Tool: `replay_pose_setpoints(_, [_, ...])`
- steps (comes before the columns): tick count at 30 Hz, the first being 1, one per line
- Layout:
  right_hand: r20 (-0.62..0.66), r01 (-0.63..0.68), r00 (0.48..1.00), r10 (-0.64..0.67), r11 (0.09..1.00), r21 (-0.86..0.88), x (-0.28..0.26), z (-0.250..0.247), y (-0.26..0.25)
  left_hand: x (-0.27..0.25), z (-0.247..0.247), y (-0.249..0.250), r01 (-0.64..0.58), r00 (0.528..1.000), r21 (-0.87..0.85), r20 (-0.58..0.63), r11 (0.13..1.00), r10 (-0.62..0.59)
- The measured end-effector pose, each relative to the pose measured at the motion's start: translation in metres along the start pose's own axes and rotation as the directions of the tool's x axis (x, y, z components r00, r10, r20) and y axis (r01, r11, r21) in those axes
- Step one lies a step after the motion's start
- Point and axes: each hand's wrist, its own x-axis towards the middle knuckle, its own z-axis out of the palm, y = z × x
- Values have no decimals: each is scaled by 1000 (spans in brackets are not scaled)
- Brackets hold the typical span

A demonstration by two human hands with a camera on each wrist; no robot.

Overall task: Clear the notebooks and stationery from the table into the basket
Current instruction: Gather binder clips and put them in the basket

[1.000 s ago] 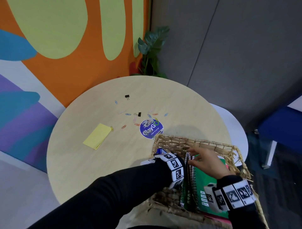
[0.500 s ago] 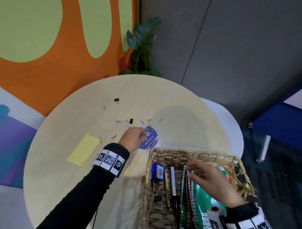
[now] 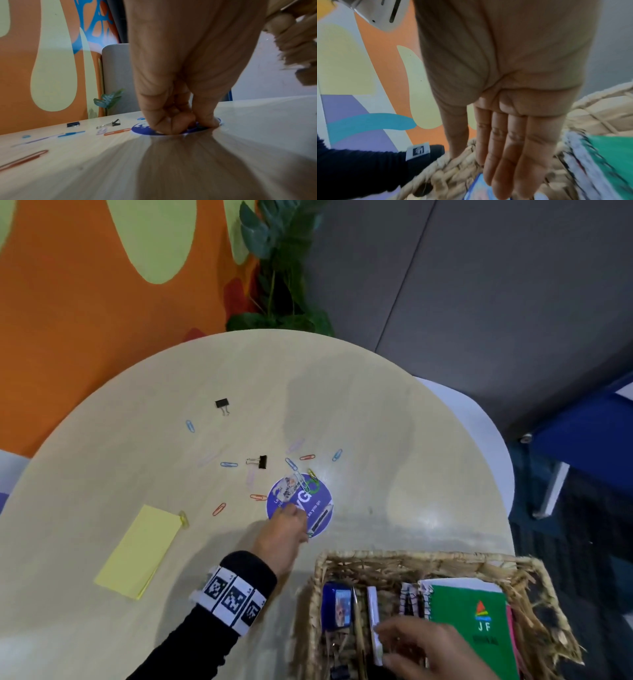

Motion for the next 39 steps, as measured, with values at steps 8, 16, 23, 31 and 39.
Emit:
replay_pose_setpoints(8, [-183,230,940,-287,932,-279,116,-86,-77,-17,6,-7,-36,997,-109,-75,993,28])
replay_pose_setpoints(16, [-46,-52,998,32,827,-559,269,-69,-97,-55,-9,-17,5,969,-383,-226,924,-99])
replay_pose_setpoints(23, [-16,-88,995,100,770,-631,281,-60,-97,-82,-2,-39,46,951,-427,-257,903,-170])
replay_pose_setpoints(31, [-31,-94,995,94,792,-603,267,-69,-103,-86,-9,-36,41,954,-424,-253,905,-161])
replay_pose_setpoints(39, [-221,84,958,-185,913,-398,121,-99,-98,-93,-35,4,-112,940,-420,-339,901,-41])
